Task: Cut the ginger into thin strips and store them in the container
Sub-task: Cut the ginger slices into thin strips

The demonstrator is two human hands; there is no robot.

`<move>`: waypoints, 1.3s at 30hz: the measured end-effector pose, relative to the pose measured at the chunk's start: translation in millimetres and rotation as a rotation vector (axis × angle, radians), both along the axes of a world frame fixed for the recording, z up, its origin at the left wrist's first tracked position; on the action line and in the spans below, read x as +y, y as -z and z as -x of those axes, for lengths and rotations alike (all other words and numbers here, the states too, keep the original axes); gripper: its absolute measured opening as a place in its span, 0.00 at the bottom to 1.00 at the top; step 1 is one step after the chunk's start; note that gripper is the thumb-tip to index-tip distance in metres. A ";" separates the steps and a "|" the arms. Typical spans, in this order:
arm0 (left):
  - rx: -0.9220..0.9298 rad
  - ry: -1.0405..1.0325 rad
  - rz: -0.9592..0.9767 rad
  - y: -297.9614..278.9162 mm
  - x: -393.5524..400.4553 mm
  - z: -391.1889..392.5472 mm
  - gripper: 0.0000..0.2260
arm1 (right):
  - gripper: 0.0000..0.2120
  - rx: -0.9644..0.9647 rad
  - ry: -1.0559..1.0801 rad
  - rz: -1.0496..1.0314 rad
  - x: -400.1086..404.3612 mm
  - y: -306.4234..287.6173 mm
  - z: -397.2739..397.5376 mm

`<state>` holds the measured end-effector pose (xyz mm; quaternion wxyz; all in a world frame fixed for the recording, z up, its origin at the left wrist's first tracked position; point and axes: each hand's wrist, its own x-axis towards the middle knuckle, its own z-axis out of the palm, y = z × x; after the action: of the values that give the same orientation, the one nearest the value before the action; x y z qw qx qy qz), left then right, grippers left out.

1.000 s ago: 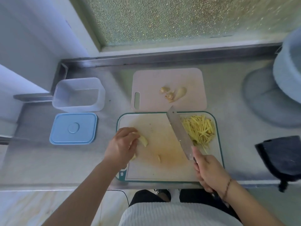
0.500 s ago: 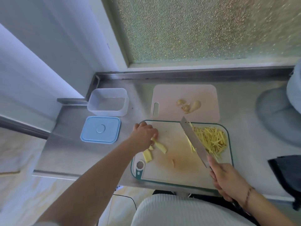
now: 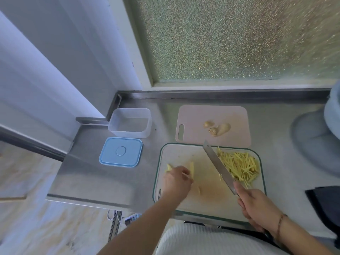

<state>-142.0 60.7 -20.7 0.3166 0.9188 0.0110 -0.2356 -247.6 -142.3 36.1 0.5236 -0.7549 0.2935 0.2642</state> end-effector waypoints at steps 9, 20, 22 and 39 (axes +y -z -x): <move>-0.405 -0.047 -0.236 23.0 55.9 15.3 0.18 | 0.28 -0.019 -0.023 0.022 3.0 -7.5 -8.7; -0.084 -0.111 -0.290 3.1 33.7 11.1 0.12 | 0.27 -0.037 -0.014 -0.002 10.4 -9.0 -14.3; -0.030 -0.102 -0.290 2.7 33.0 4.0 0.12 | 0.28 -0.042 -0.020 0.004 10.1 -9.0 -13.9; 0.218 -0.064 0.011 -6.8 1.4 -18.6 0.07 | 0.29 -0.005 -0.019 0.015 -1.8 -2.3 -10.1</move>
<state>-123.4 62.1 -14.0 0.3261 0.8850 0.0733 -0.3240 -237.5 -144.1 38.4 0.5162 -0.7623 0.2870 0.2649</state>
